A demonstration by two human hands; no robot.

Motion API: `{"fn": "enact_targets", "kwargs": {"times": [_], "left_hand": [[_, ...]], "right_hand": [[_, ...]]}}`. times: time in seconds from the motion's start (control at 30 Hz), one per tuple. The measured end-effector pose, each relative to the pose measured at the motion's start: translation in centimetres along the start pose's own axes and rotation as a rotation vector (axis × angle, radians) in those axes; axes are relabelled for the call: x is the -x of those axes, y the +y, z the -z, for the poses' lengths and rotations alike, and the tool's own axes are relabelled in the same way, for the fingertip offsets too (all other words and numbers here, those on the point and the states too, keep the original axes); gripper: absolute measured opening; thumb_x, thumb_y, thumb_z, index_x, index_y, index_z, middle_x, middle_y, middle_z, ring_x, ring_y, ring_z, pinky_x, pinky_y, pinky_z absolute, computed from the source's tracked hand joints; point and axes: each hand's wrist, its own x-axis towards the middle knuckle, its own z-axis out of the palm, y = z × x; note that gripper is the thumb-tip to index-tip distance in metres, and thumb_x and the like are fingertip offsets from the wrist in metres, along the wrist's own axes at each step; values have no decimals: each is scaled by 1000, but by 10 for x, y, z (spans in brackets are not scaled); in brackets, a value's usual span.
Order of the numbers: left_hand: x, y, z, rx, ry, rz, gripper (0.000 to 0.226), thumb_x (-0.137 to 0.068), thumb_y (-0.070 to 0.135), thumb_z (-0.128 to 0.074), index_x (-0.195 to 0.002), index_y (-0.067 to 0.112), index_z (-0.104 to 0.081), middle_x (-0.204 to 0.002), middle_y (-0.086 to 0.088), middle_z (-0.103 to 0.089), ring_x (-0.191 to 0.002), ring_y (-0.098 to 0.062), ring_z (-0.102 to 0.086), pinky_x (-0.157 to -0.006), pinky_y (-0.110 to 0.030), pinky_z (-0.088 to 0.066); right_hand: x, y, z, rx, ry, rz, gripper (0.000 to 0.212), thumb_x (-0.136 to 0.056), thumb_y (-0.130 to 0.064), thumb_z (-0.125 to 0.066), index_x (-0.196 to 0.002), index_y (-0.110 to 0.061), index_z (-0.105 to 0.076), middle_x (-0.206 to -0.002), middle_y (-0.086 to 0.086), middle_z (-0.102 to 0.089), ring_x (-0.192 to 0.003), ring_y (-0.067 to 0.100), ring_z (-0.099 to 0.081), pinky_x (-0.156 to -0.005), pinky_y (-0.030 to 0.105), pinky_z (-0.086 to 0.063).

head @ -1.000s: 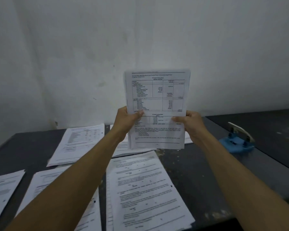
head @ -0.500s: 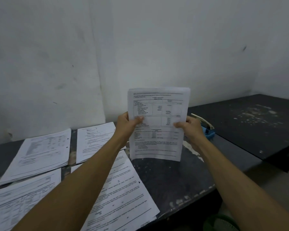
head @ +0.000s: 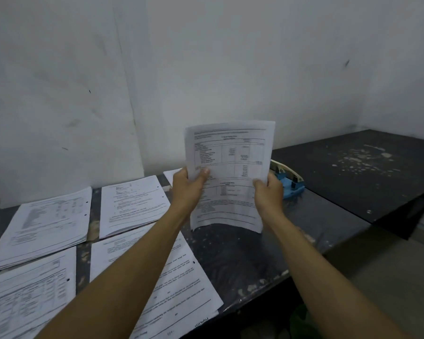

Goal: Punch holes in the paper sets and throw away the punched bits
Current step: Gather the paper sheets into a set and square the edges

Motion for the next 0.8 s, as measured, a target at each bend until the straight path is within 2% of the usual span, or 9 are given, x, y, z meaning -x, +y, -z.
{"fn": "enact_targets", "kwargs": {"times": [0.03, 0.1, 0.2, 0.33, 0.43, 0.5, 0.6, 0.73, 0.8], "left_hand": [[0, 1, 0, 16, 4, -7, 30, -92, 36, -69, -116, 18, -68, -106, 3, -74, -93, -19, -73, -78, -39, -62], [-3, 9, 2, 39, -2, -42, 26, -91, 34, -72, -113, 21, -70, -104, 7, -75, -89, -12, -74, -72, -31, -62], [-7, 20, 7, 40, -34, -87, 24, -86, 29, -77, -108, 24, -69, -101, 13, -73, -85, -5, -72, -63, -16, -57], [-6, 19, 11, 42, -120, -66, 27, -82, 25, -81, -107, 21, -71, -106, 5, -75, -92, -13, -73, -74, -28, -60], [-6, 18, 13, 34, -154, -48, 32, -80, 25, -82, -110, 16, -72, -107, 1, -75, -94, -19, -73, -80, -36, -60], [-7, 17, 12, 19, -175, -48, 35, -79, 27, -83, -111, 16, -72, -108, 0, -75, -95, -22, -72, -80, -38, -60], [-9, 17, 11, -1, -183, -53, 30, -77, 30, -84, -104, 25, -72, -104, 5, -75, -92, -18, -71, -74, -33, -59], [-10, 19, 10, -18, -192, -54, 27, -74, 33, -86, -97, 34, -71, -96, 13, -76, -85, -12, -72, -65, -22, -55], [-10, 21, 10, -32, -205, -60, 27, -74, 33, -86, -96, 35, -71, -93, 18, -76, -82, -7, -72, -60, -15, -54]], "right_hand": [[0, -2, 1, -9, 7, 13, 22, -96, -7, -48, -92, -25, -60, -89, -10, -64, -80, 5, -61, -54, 16, -45], [-6, -10, 5, -27, 16, 49, 25, -95, -6, -49, -88, -27, -62, -88, -10, -67, -77, 3, -63, -52, 13, -48], [-14, -12, 13, -47, -5, 35, 20, -89, -2, -55, -94, -17, -67, -91, -6, -70, -81, 8, -66, -59, 20, -55], [-15, 8, 22, 3, -47, -71, 28, -83, 3, -62, -106, -12, -62, -100, -3, -68, -85, 9, -65, -56, 17, -51], [-18, 12, 26, -3, -5, -106, 40, -78, 2, -66, -114, -14, -54, -106, -1, -65, -92, 15, -65, -67, 27, -54], [-19, 11, 26, -13, -35, -114, 44, -76, 3, -67, -114, -16, -54, -104, -3, -66, -92, 14, -65, -66, 26, -56], [-18, 10, 20, 55, -152, -92, 33, -75, 6, -67, -101, -14, -62, -96, -4, -69, -85, 9, -65, -55, 15, -51], [-19, 11, 18, 25, -109, -95, 37, -77, 4, -66, -112, -8, -61, -102, -1, -69, -90, 12, -66, -67, 23, -55], [-20, 11, 17, 33, -149, -111, 37, -77, 5, -66, -112, -7, -61, -101, -2, -69, -89, 11, -65, -64, 21, -53]]}}
